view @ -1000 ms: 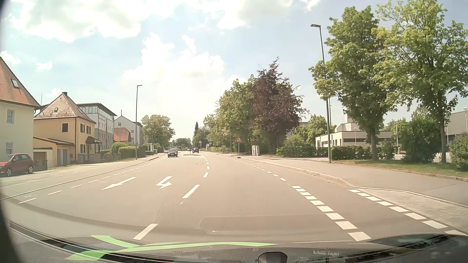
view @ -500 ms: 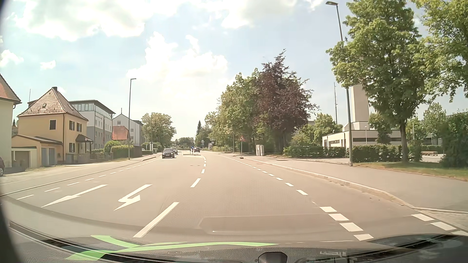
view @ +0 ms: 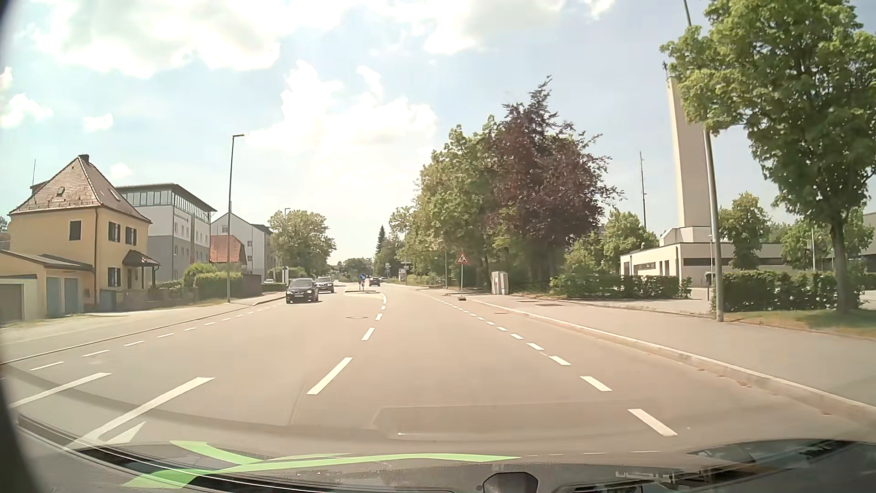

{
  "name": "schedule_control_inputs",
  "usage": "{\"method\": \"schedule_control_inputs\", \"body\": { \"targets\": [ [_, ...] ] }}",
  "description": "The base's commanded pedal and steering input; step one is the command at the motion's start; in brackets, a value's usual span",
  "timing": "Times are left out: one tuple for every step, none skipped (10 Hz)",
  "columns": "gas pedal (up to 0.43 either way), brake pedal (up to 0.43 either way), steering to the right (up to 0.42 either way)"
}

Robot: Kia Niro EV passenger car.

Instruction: Follow the waypoints while adhering to traffic rules and regulations

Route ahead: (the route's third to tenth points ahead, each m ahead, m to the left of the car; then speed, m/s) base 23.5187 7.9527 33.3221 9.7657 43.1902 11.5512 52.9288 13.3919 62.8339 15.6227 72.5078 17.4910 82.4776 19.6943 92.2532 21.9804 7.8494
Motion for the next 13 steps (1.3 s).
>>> {"method": "schedule_control_inputs", "body": {
  "targets": [
    [0.150, 0.000, -0.029],
    [0.150, 0.000, -0.029],
    [0.150, 0.000, -0.029],
    [0.150, 0.000, -0.029],
    [0.150, 0.000, -0.029],
    [0.150, 0.000, -0.029],
    [0.150, 0.000, -0.029],
    [0.150, 0.000, -0.029],
    [0.150, 0.000, -0.029],
    [0.150, 0.000, -0.029],
    [0.150, 0.000, -0.029],
    [0.150, 0.000, -0.029],
    [0.150, 0.000, -0.029]
  ]
}}
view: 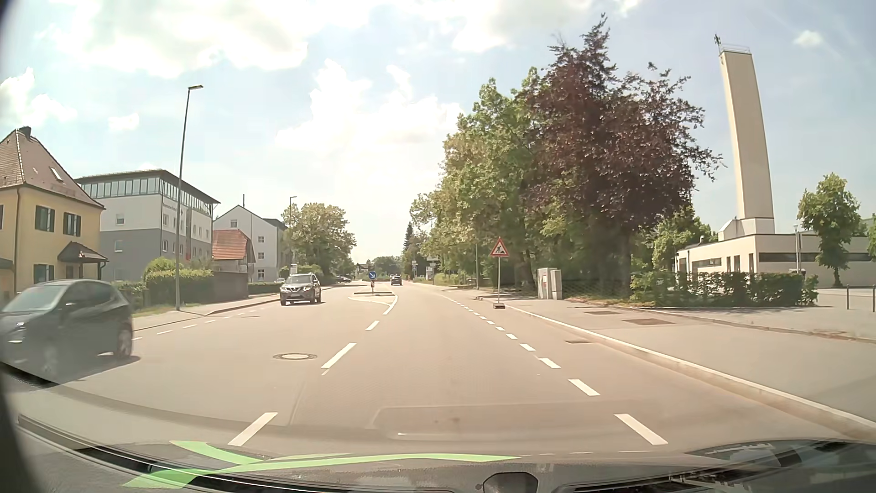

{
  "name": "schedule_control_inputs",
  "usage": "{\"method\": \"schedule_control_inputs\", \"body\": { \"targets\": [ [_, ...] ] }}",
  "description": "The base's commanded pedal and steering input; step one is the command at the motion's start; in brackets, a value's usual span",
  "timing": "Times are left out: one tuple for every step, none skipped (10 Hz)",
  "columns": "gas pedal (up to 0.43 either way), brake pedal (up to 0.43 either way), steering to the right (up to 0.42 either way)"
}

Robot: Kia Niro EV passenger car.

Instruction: Follow the waypoints while adhering to traffic rules and regulations

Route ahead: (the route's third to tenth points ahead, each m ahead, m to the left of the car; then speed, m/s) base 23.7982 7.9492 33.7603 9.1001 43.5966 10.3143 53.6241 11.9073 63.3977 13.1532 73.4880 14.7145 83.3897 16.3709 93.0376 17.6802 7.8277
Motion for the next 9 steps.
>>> {"method": "schedule_control_inputs", "body": {
  "targets": [
    [0.138, 0.000, -0.030],
    [0.138, 0.000, -0.030],
    [0.138, 0.000, -0.030],
    [0.138, 0.000, -0.030],
    [0.138, 0.000, -0.030],
    [0.138, 0.000, -0.031],
    [0.138, 0.000, -0.032],
    [0.138, 0.000, -0.032],
    [0.138, 0.000, -0.032]
  ]
}}
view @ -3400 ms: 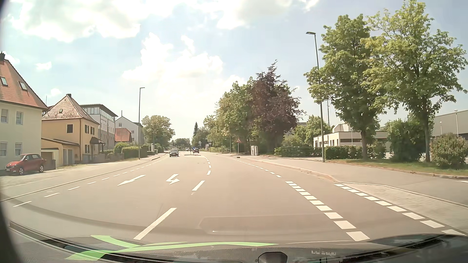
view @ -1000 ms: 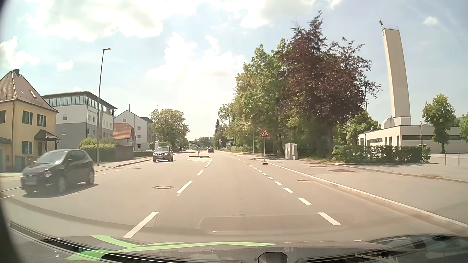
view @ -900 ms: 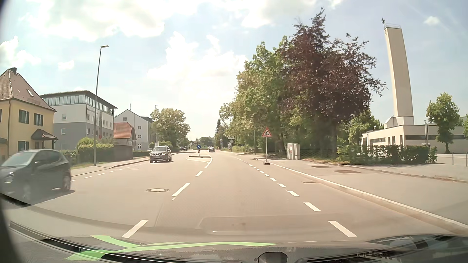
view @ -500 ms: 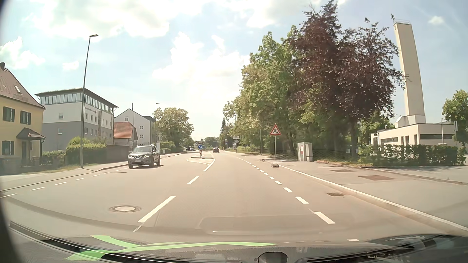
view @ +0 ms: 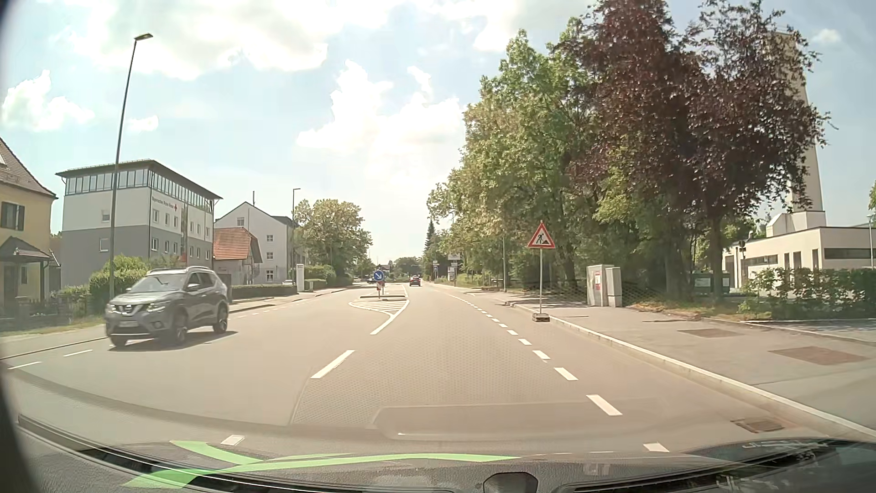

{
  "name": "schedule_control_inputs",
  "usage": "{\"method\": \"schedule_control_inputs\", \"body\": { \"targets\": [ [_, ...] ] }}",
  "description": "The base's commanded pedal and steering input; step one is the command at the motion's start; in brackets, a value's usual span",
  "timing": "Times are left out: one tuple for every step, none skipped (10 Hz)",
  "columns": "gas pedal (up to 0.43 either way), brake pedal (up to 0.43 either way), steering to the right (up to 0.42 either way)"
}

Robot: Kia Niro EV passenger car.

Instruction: Follow the waypoints while adhering to traffic rules and regulations

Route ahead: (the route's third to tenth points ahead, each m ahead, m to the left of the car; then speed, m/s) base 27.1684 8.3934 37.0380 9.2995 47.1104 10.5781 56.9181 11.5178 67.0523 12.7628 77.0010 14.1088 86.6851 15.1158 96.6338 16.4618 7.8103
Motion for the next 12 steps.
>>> {"method": "schedule_control_inputs", "body": {
  "targets": [
    [0.138, 0.000, -0.031],
    [0.138, 0.000, -0.031],
    [0.138, 0.000, -0.030],
    [0.138, 0.000, -0.029],
    [0.138, 0.000, -0.027],
    [0.138, 0.000, -0.026],
    [0.138, 0.000, -0.025],
    [0.138, 0.000, -0.023],
    [0.138, 0.000, -0.022],
    [0.138, 0.000, -0.019],
    [0.138, 0.000, -0.017],
    [0.138, 0.000, -0.015]
  ]
}}
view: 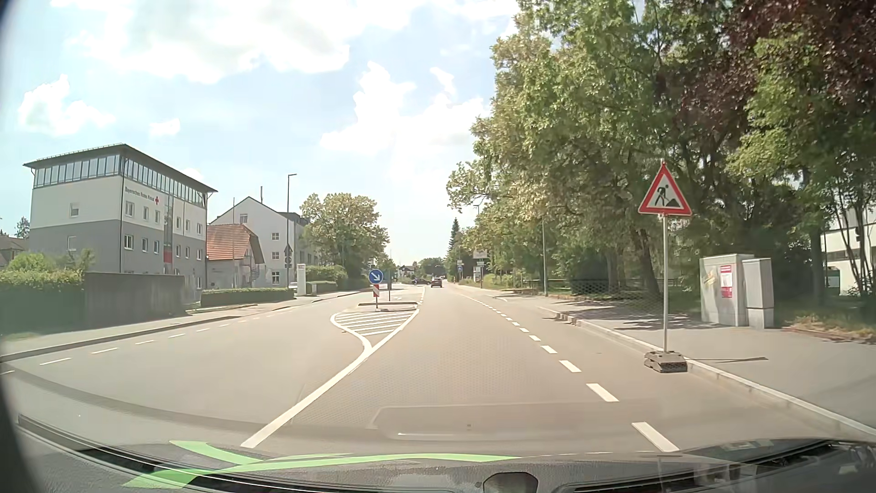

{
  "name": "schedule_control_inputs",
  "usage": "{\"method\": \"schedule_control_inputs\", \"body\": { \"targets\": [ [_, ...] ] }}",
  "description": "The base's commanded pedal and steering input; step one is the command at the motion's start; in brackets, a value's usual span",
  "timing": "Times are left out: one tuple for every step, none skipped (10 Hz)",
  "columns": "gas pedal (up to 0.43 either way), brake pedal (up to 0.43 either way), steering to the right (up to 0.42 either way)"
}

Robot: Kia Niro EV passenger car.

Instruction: Follow the waypoints while adhering to traffic rules and regulations

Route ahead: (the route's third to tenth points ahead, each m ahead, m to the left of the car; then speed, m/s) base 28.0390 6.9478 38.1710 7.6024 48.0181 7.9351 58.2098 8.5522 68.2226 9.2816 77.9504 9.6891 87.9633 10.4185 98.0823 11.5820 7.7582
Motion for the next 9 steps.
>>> {"method": "schedule_control_inputs", "body": {
  "targets": [
    [0.138, 0.000, -0.014],
    [0.138, 0.000, -0.012],
    [0.138, 0.000, -0.010],
    [0.138, 0.000, -0.010],
    [0.138, 0.000, -0.009],
    [0.138, 0.000, -0.009],
    [0.138, 0.000, -0.009],
    [0.138, 0.000, -0.008],
    [0.138, 0.000, -0.008]
  ]
}}
